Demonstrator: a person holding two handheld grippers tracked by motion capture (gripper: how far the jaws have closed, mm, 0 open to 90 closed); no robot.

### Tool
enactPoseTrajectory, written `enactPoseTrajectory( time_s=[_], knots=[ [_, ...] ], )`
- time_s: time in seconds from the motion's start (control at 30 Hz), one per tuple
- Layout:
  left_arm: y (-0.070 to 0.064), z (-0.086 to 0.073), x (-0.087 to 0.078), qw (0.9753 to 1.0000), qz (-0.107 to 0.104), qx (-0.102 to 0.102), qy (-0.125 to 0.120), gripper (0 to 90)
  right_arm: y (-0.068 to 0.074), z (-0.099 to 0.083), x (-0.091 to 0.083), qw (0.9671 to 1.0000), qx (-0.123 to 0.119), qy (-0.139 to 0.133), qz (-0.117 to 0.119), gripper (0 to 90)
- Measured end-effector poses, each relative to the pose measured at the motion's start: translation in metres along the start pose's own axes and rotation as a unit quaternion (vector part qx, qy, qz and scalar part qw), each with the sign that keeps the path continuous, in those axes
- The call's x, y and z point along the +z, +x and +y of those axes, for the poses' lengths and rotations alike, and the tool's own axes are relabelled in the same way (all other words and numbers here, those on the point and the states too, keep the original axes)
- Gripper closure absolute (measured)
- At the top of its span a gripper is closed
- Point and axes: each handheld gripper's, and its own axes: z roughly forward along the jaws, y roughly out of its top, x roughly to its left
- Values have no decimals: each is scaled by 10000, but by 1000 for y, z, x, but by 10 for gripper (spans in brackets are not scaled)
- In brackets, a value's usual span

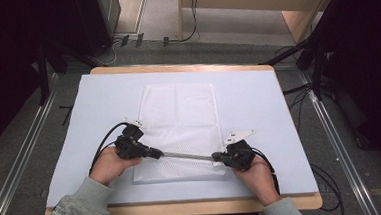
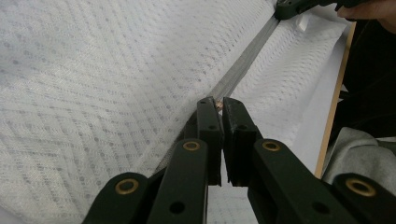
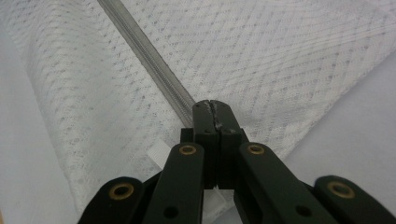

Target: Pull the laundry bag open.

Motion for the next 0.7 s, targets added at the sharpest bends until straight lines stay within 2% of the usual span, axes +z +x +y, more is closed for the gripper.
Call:
enactPoseTrajectory(
  time_s=[0.23, 0.37, 0.7],
  knots=[
    [7, -4, -7, 9999, -23, -161, -59, 881, 1, 0, 0, 10000, -5, 16, 0, 900],
    [6, -6, -8, 9999, -31, -131, -50, 881, 0, 0, 0, 10000, -31, 6, 11, 900],
    [10, -12, -16, 9996, 61, -244, -127, 881, -2, -1, 0, 9999, -114, -73, 60, 900]
  ],
)
